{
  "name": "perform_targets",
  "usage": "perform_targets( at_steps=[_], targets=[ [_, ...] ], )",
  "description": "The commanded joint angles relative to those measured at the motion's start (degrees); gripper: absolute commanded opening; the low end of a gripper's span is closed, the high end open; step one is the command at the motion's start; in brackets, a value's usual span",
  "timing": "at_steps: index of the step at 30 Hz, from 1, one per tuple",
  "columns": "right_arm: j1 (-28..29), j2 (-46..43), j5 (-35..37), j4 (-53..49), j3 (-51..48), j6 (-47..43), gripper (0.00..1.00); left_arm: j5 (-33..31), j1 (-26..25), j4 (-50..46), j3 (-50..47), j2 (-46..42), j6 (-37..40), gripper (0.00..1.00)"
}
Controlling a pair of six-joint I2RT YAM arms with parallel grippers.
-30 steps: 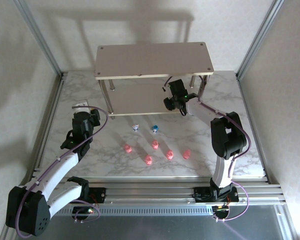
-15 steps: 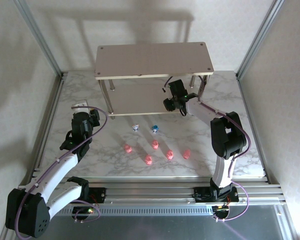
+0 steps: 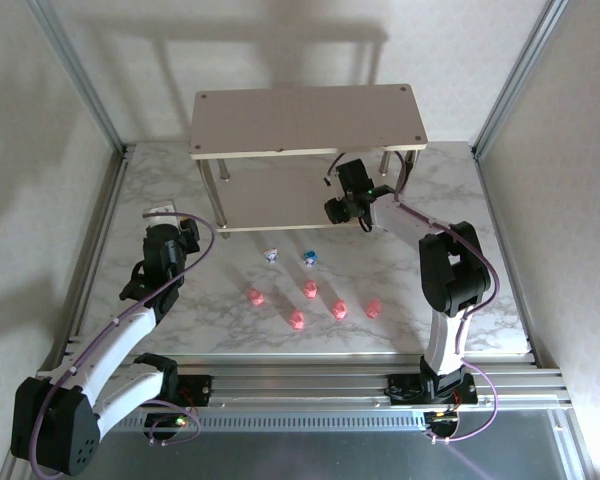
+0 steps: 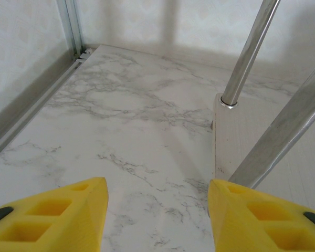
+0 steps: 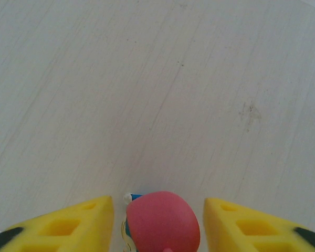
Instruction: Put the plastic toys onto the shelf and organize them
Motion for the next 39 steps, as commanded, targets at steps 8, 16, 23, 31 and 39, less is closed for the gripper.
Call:
perform_targets(
  at_steps=[8, 16, 23, 31, 39],
  targets=[
    [-0.3, -1.4, -1.5, 0.2, -0.5, 0.5, 0.65, -1.6, 0.5, -0.7, 1.7, -1.5, -0.1, 0.53],
    [-0.3, -6.6, -2.6, -0.7, -5.1, 1.4, 0.7, -1.7, 0.5, -0.7, 1.5, -2.1, -0.1, 0.53],
    [-0.3, -11.9, -3.4, -2.5, -8.6, 3.0, 0.72, -1.8, 0.5, -0.7, 1.3, -2.2, -0.1, 0.53],
    [-0.6, -14.3, -0.9, -10.4, -8.7, 11.7, 0.57, -1.6, 0.5, -0.3, 1.0, -2.7, -0.2, 0.53],
    [-0.7, -16.2, -1.1, -12.1, -10.9, 22.1, 0.35, -1.2, 0.5, -0.4, 0.9, -3.1, -0.2, 0.53]
  ],
)
